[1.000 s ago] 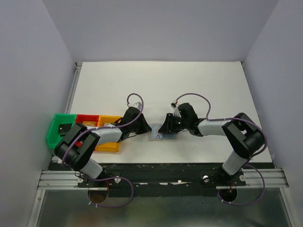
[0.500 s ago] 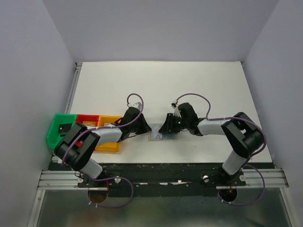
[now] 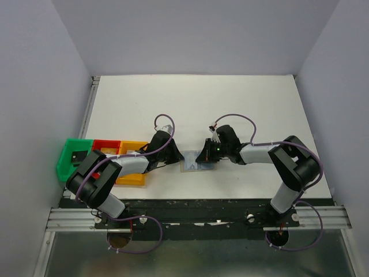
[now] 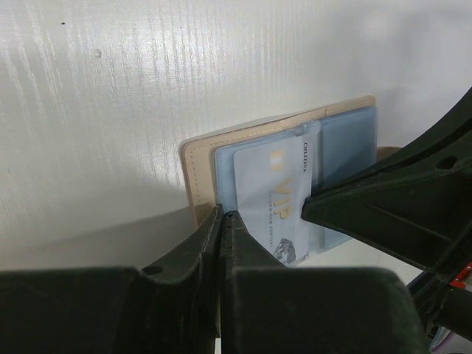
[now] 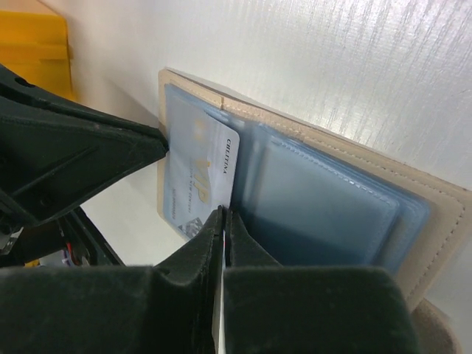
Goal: Take the credit cards out of the card holder
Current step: Remove the credit card from the card holder.
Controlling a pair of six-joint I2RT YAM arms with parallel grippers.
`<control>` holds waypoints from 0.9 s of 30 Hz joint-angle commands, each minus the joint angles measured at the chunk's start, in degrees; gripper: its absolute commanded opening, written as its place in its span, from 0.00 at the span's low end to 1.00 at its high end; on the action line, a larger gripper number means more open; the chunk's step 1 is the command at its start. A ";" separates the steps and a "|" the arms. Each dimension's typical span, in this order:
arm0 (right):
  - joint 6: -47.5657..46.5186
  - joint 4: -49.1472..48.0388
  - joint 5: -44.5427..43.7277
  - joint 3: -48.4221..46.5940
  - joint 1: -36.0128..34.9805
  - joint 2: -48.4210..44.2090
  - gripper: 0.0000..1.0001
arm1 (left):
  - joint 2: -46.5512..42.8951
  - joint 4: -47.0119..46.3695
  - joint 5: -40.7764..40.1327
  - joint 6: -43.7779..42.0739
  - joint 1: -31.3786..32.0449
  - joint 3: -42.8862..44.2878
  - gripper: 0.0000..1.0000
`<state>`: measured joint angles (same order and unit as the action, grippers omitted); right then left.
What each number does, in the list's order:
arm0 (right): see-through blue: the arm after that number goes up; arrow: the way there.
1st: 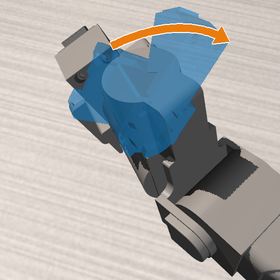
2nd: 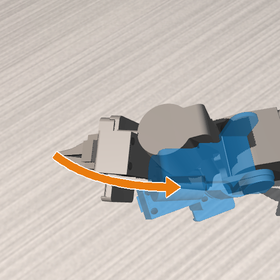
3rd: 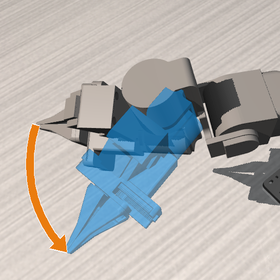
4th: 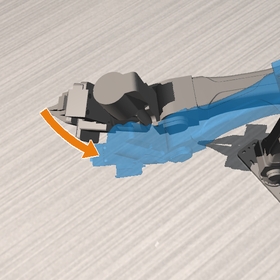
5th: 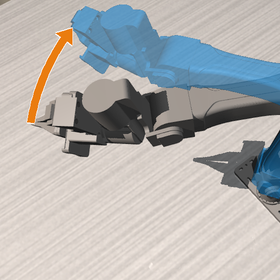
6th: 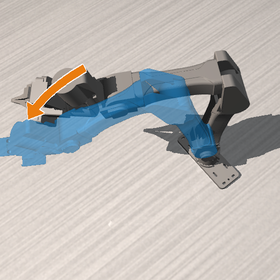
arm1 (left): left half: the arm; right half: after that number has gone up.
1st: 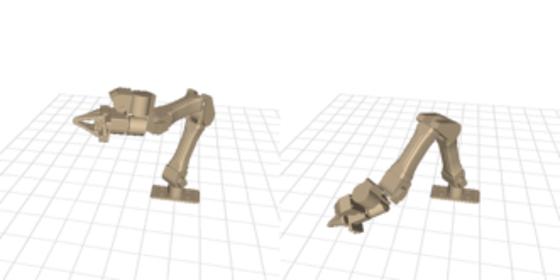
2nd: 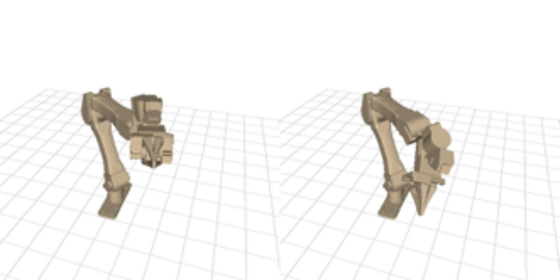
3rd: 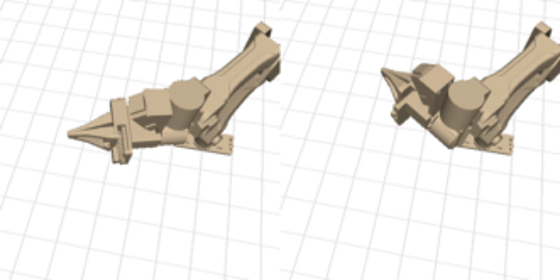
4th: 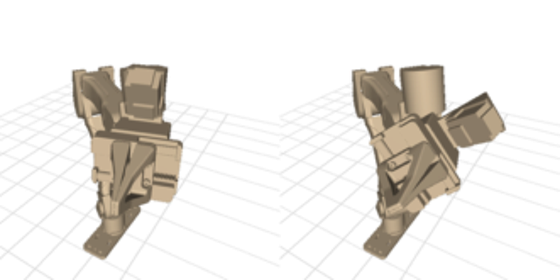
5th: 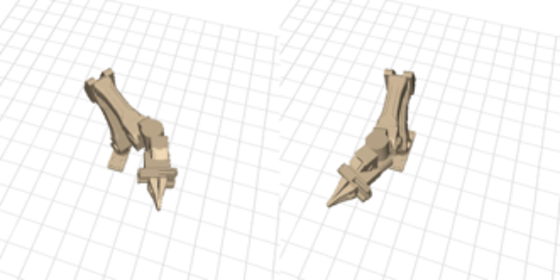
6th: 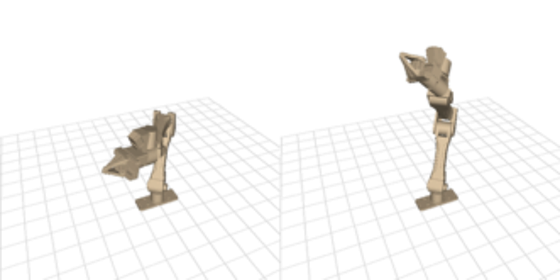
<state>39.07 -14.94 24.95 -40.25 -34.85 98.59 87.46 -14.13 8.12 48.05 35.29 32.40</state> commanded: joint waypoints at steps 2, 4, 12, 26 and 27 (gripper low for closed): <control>-0.48 1.40 -0.87 -0.27 0.22 -0.06 0.04 | 1.13 1.74 -1.70 -0.24 0.31 1.08 0.13; -1.01 1.67 -1.04 -0.18 0.22 -0.93 0.01 | 1.22 2.00 -1.70 -0.15 0.31 1.26 0.13; -2.60 2.55 -0.96 -0.01 0.22 -4.19 0.00 | 1.83 2.44 -1.70 -0.33 0.31 1.78 0.14; 2.15 -7.12 8.27 0.26 0.22 -0.06 0.23 | 2.45 1.03 -0.91 -0.15 0.31 1.08 0.12; 2.41 -7.38 8.62 0.26 0.22 0.29 0.23 | 2.63 0.95 -0.91 -0.15 0.31 1.08 0.12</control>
<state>39.94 -18.35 29.87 -40.23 -34.50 97.43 88.66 -13.72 7.99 48.07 35.27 33.34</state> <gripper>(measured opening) 0.225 0.127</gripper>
